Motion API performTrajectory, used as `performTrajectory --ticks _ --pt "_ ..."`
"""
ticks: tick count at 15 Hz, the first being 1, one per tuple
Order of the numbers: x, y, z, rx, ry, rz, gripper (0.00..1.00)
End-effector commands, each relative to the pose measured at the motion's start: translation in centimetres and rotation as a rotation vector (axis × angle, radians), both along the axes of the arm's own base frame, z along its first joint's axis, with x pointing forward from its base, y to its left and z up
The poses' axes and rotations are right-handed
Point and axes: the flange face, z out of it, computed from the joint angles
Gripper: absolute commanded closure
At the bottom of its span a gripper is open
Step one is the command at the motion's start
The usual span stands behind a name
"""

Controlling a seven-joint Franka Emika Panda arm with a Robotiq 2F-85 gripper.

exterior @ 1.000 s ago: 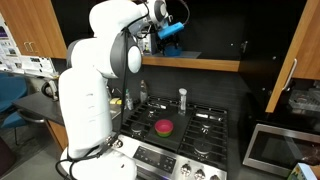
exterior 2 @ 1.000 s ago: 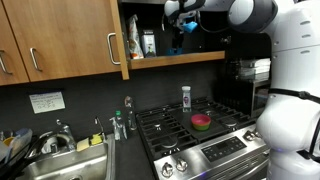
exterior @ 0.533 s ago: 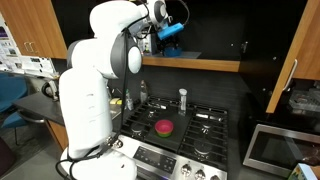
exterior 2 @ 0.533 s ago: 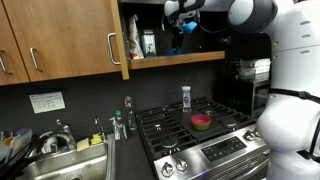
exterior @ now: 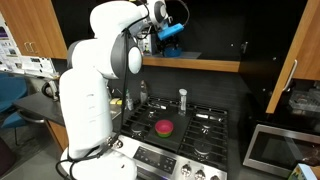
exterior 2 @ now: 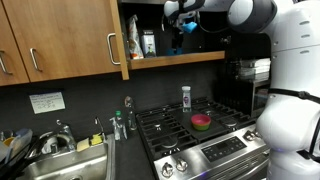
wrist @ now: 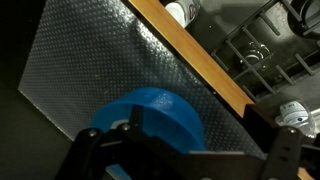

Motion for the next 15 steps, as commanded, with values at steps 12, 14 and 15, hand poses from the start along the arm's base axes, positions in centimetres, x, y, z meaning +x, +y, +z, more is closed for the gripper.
performTrajectory --ticks 12,14,15 --pt "-7.6 -2.4 5.9 0.021 -0.084 -0.062 0.0" --pt "-8.7 -2.6 4.4 0.026 -0.046 -0.078 0.0" --pt "-9.0 -2.6 2.9 0.021 -0.017 -0.083 0.0"
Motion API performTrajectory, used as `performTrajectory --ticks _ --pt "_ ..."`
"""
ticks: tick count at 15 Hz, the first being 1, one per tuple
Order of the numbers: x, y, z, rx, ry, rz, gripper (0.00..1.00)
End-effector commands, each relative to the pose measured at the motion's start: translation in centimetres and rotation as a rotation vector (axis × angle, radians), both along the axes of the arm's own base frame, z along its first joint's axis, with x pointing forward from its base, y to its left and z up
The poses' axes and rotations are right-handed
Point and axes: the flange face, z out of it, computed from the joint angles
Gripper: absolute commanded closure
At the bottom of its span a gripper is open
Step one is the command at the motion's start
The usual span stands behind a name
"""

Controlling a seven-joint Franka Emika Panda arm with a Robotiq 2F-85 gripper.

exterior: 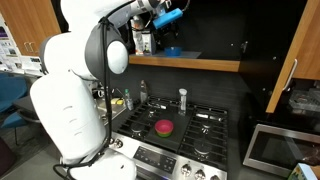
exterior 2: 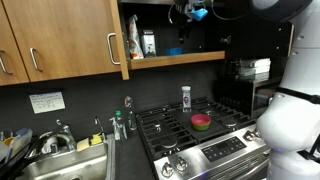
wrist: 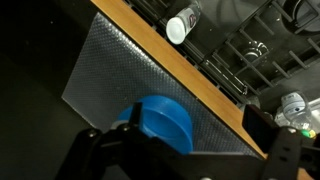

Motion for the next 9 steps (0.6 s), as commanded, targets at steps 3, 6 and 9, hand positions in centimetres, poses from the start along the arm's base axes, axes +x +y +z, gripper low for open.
performTrajectory --ticks 3,6,9 --pt "-2.6 -0.3 -6.6 0.007 0.122 -0.041 0.0" --pt "-2.7 -0.6 -10.6 0.016 0.139 -0.079 0.0" --pt "-3.1 -1.1 -13.8 0.025 0.161 -0.129 0.0"
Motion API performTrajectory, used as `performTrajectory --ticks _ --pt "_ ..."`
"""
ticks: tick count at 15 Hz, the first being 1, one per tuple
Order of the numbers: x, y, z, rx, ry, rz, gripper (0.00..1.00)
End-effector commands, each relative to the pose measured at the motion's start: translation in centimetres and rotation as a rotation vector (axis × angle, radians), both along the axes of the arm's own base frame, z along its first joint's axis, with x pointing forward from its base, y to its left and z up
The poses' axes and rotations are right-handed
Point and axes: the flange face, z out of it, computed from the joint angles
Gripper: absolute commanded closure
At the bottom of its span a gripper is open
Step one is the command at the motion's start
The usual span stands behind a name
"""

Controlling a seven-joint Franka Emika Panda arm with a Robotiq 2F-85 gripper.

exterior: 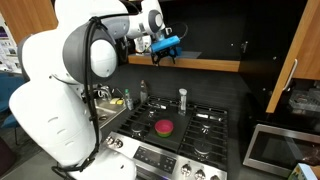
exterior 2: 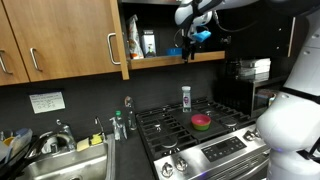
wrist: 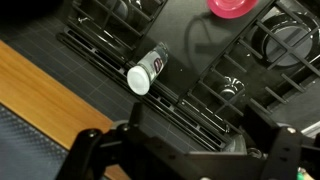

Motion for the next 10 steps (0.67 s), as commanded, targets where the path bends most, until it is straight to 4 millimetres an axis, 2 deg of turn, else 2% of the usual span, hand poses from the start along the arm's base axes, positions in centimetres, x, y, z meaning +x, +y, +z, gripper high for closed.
performTrajectory --ticks 1,3,7,10 --pt "-1.6 -1.1 -3.1 0.016 -0.003 -0.072 0.0" --pt "-1.8 -1.7 -5.6 0.041 0.023 -0.105 0.0" --pt "-1.2 -3.5 -11.8 0.06 0.073 -0.155 0.0" --pt "-0.7 -4.3 -15.4 0.102 0.099 -0.178 0.0"
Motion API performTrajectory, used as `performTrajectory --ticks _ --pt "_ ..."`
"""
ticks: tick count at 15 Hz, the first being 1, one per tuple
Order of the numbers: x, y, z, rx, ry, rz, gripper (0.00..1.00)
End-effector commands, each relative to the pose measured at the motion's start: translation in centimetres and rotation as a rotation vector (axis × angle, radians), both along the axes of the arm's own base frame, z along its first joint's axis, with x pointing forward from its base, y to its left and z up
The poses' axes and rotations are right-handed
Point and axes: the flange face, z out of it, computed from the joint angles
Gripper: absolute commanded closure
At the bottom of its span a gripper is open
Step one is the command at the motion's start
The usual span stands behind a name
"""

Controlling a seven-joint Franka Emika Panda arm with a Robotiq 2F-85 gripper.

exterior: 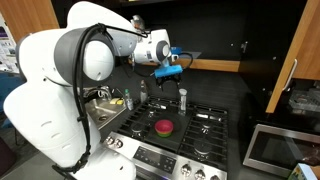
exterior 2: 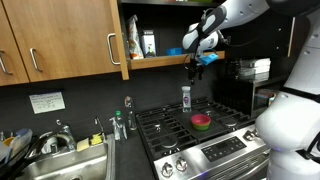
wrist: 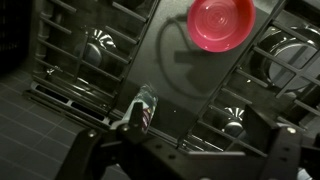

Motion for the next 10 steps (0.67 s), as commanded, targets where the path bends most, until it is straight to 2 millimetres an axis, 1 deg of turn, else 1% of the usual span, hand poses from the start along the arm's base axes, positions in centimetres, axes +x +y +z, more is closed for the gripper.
performTrajectory --ticks 1,4,7,8,9,10 --pt "0.3 -0.9 -3.6 0.059 0.01 -0.039 0.0" --pt "0.1 -1.4 -6.0 0.083 0.028 -0.067 0.0" --pt "-0.6 -1.3 -7.5 0.093 0.061 -0.081 0.0" --pt "-0.9 -1.5 -7.3 0.069 0.067 -0.045 0.0" --pt "-0.6 -1.4 -6.1 0.046 0.046 0.003 0.0" --pt "-0.3 -1.2 -7.5 0.064 0.073 -0.043 0.0"
